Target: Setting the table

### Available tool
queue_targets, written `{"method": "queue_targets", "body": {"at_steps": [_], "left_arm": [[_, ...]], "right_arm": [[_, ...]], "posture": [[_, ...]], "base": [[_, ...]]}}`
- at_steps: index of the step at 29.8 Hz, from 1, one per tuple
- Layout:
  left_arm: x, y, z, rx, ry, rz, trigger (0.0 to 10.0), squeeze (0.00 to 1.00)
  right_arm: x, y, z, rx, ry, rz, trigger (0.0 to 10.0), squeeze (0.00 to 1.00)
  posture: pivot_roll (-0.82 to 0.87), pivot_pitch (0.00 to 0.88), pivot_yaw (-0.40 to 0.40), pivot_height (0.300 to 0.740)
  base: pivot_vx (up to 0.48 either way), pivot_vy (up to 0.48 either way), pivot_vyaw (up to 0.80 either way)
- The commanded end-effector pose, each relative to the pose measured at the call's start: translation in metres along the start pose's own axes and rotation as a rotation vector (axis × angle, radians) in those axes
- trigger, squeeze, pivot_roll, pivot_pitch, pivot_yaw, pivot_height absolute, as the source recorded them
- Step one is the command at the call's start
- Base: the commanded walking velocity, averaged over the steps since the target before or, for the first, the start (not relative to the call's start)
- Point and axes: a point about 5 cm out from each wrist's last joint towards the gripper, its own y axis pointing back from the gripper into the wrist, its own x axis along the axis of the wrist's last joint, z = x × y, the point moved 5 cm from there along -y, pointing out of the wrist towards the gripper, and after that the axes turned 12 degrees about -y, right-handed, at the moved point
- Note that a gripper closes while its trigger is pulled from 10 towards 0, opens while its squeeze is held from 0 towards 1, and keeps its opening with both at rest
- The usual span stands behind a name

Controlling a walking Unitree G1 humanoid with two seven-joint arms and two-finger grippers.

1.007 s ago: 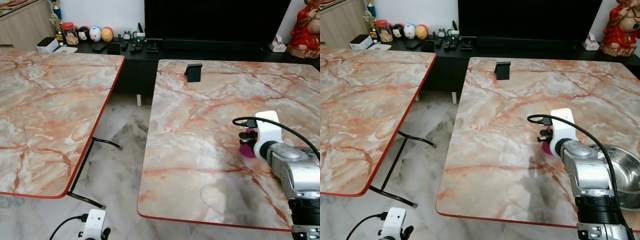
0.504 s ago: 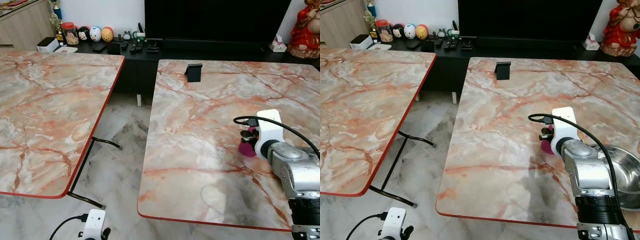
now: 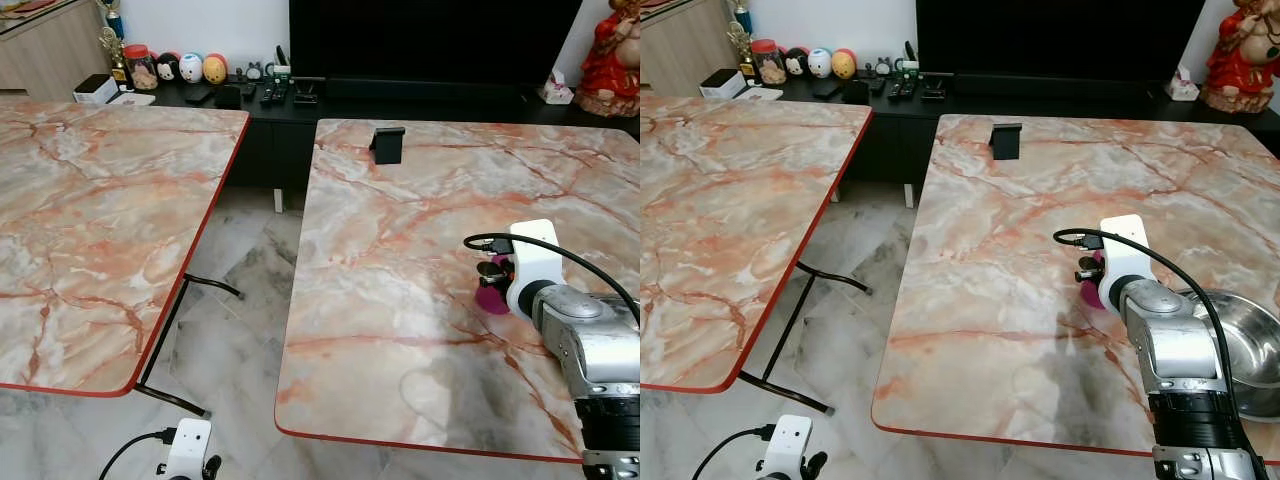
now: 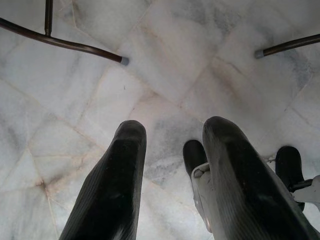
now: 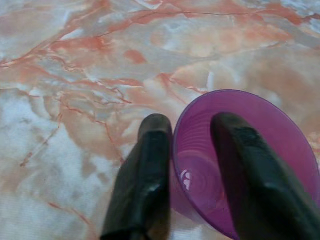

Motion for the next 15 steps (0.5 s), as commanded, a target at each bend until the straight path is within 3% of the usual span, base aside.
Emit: {"method": "queue_targets", "body": {"at_steps": [1, 2, 3, 4, 15], "left_arm": [[-0.0038, 0.0006, 0.0016, -0.009, -0.006, -0.015, 10.0, 0.0], [-0.0038, 0.0006, 0.0017, -0.009, -0.006, -0.015, 10.0, 0.0], [-0.0037, 0.0005, 0.0018, -0.009, -0.007, -0.015, 10.0, 0.0], [-0.0035, 0.0005, 0.002, -0.01, -0.006, -0.015, 10.0, 0.0], [-0.0042, 0.0005, 0.0027, -0.013, -0.006, -0.018, 10.0, 0.0]], "right_arm": [[0.0013, 0.0002, 0.0015, -0.003, 0.001, 0.002, 10.0, 1.0], [0.0014, 0.0002, 0.0018, -0.005, 0.001, 0.003, 10.0, 0.99], [0.0016, 0.0001, 0.0019, -0.006, 0.002, 0.003, 10.0, 0.78], [0.0018, 0.0, 0.0022, -0.008, 0.002, 0.004, 10.0, 0.0], [-0.0019, -0.0017, 0.0008, -0.005, 0.008, -0.006, 10.0, 0.0]], "posture": [[-0.05, 0.0, -0.013, 0.74], [-0.05, 0.0, -0.013, 0.74], [-0.05, 0.0, -0.013, 0.74], [-0.05, 0.0, -0.013, 0.74], [-0.05, 0.0, -0.015, 0.74]], "base": [[0.0, 0.0, 0.0], [0.0, 0.0, 0.0], [0.0, 0.0, 0.0], [0.0, 0.0, 0.0], [0.0, 0.0, 0.0]]}}
